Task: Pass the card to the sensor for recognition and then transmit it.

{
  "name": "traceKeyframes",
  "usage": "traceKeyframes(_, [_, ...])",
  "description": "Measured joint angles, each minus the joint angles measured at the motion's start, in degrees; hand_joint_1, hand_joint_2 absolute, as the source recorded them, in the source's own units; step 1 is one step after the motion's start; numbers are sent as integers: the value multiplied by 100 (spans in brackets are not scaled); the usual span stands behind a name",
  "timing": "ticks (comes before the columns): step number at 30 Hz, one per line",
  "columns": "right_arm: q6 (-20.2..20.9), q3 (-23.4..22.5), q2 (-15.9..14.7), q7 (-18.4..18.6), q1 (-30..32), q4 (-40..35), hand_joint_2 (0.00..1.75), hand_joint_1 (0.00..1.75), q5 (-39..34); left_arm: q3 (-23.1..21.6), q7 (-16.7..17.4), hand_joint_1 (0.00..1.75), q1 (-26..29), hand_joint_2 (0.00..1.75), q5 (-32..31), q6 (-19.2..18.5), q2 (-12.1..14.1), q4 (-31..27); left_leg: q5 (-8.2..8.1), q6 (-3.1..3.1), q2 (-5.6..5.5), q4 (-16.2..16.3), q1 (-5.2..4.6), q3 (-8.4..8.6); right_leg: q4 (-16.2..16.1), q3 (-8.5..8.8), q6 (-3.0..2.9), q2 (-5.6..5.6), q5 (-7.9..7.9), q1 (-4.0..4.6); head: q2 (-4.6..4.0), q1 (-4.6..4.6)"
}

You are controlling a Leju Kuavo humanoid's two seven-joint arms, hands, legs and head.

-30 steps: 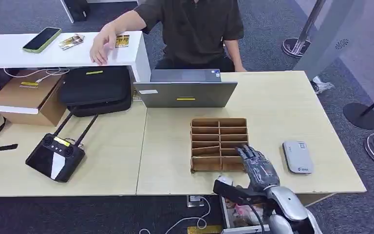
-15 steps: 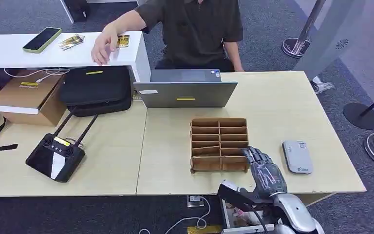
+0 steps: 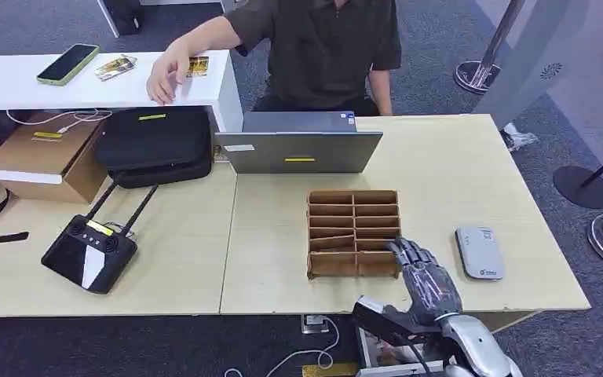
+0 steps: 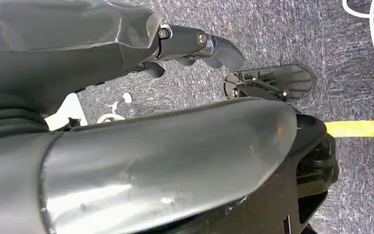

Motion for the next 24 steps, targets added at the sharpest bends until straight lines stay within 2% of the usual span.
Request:
traceKeyframes(11, [24, 149, 48, -92, -315, 271, 175, 0, -15, 0, 9, 0, 0, 0, 26, -20, 4, 0, 0, 0, -1, 0, 0, 0, 1, 1, 0, -2, 0, 0, 0, 0])
traceKeyframes(24, [22, 260, 85, -127, -390, 485, 175, 0, -39, 0, 17, 0, 1, 0, 87, -76, 11, 0, 0, 0, 0, 0, 0, 0, 0, 0, 0, -1, 0, 0, 0, 0])
